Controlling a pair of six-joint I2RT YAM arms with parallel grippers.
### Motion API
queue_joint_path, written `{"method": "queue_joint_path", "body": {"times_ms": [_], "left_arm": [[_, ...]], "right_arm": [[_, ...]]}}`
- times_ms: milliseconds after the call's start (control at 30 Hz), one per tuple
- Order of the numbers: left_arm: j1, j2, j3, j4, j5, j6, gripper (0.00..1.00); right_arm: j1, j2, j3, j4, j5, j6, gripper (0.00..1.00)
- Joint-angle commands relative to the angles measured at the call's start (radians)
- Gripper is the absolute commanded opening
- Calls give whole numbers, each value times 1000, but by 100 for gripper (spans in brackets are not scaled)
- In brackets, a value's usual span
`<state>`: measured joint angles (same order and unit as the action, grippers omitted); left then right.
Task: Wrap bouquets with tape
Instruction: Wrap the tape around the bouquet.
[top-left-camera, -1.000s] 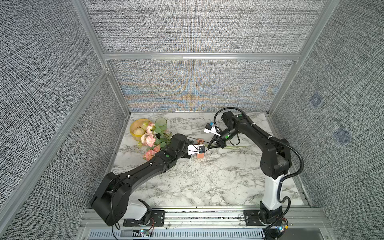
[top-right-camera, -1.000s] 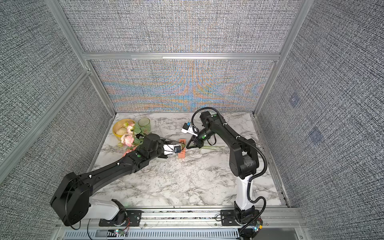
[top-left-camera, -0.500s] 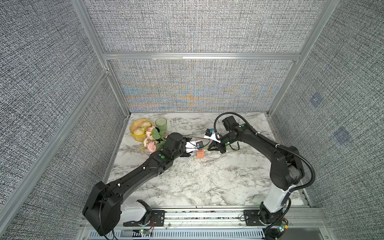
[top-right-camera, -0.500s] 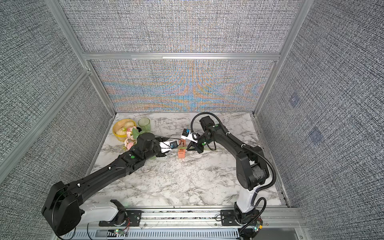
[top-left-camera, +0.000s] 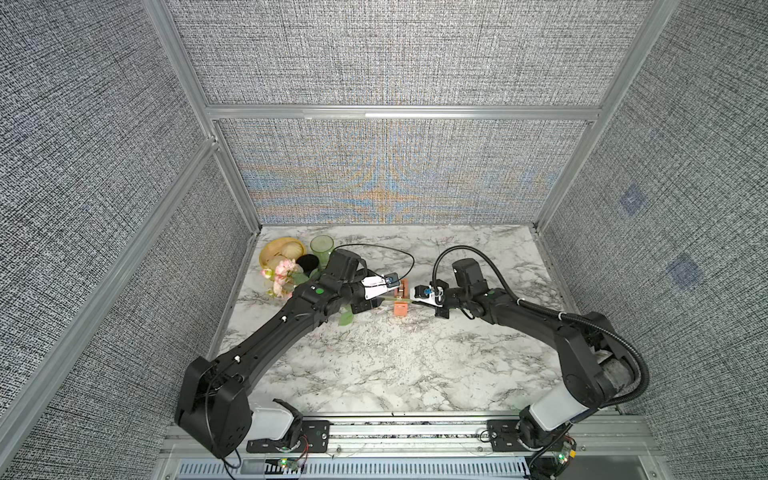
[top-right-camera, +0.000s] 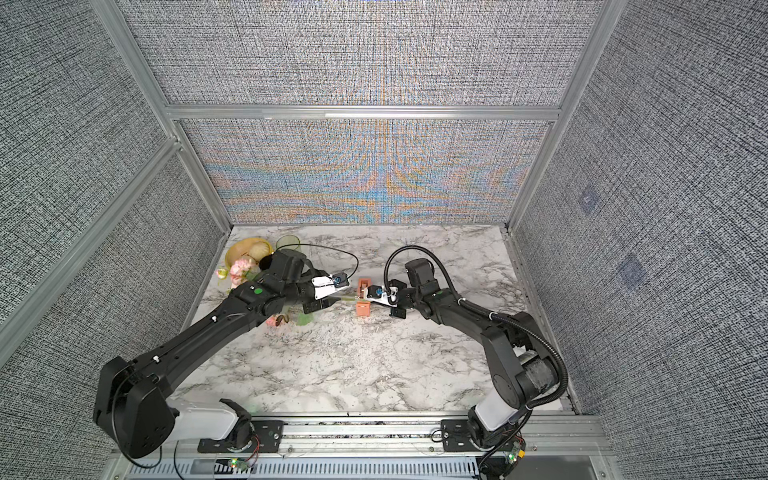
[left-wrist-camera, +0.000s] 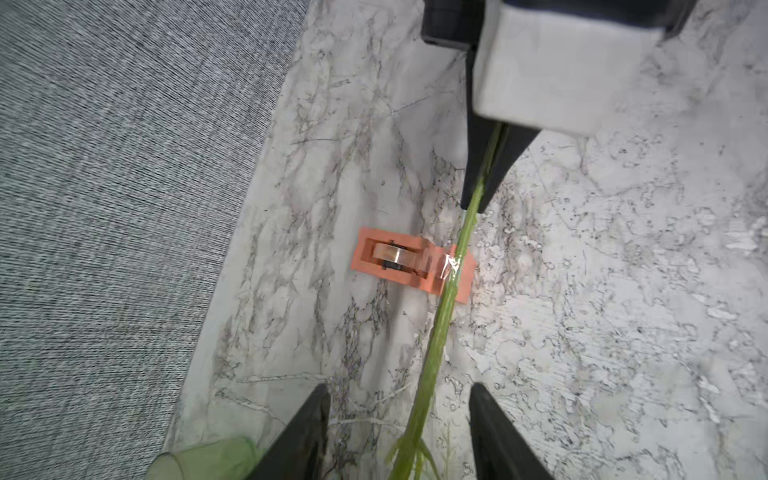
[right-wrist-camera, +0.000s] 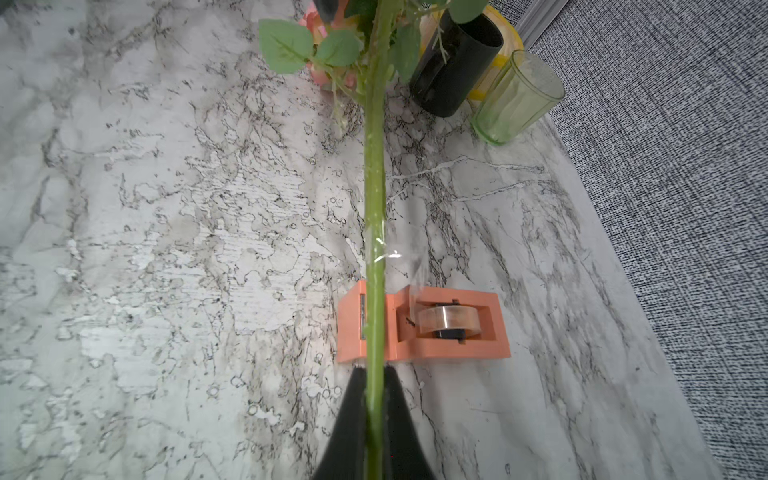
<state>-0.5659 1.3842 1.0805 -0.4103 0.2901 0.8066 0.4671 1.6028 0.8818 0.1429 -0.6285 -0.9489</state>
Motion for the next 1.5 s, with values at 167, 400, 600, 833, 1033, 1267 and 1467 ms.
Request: {"method": "queue_joint_path", "body": {"times_ms": [167,400,600,833,1033,1267,1467], "left_arm": [[1,102,46,-94,22,44,55],[1,190,108,-98,-76,33,55],[1,200,109,-77,-82,41,54],[0,223,117,-116,-76,60,43],[1,228,131,-146,-57,53,22],[1,286,215,-244,-62,54,0],[-1,258,219,-209,-65,119,0]], "right_arm": [[17,-5,-112,423,58,-90,0],[37,-22,-162,501,86,-157,0],[60,-56,-178,470,111,-223,0],[63,-68,-217,527,154,-263,0],[66,-50,-243,632,171,-276,0],[77,-47,-245,654,189,-281,0],[85,-159,-191,259,175,-147,39]]}}
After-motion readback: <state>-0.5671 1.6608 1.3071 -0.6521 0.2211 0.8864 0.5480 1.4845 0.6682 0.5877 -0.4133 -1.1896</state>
